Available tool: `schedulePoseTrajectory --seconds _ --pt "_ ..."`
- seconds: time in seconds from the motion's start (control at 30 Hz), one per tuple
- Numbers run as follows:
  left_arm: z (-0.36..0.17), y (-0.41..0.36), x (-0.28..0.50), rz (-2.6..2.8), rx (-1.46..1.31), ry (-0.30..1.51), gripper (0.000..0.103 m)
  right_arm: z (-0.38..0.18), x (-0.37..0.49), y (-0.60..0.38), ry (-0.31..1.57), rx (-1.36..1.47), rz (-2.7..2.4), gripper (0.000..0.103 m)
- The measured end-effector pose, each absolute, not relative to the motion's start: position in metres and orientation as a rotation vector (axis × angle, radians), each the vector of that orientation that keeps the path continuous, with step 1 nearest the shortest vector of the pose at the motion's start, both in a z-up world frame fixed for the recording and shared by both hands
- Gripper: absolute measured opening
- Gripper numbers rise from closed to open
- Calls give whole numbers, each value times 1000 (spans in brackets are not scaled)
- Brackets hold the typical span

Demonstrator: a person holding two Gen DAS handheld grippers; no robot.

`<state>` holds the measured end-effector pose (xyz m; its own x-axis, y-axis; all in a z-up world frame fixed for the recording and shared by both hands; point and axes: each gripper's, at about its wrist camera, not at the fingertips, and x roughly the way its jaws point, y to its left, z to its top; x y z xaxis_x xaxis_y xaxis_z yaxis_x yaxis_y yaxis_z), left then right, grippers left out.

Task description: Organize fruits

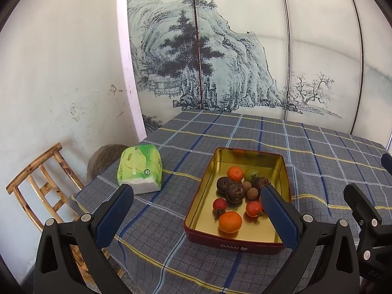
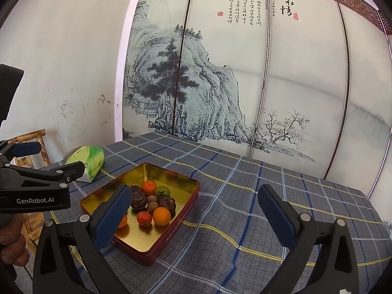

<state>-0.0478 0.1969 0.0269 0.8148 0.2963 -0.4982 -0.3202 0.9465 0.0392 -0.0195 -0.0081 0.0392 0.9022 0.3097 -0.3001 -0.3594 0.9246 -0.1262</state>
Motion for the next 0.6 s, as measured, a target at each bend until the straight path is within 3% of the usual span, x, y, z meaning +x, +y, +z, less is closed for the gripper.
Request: schedulePoseTrajectory --seconds 0.37,0.6 --pt "16 197 -42 346 16 556 103 22 -1 -30 345 -149 341 102" --pt "23 186 -31 344 58 585 103 -27 84 -122 652 -113 239 102"
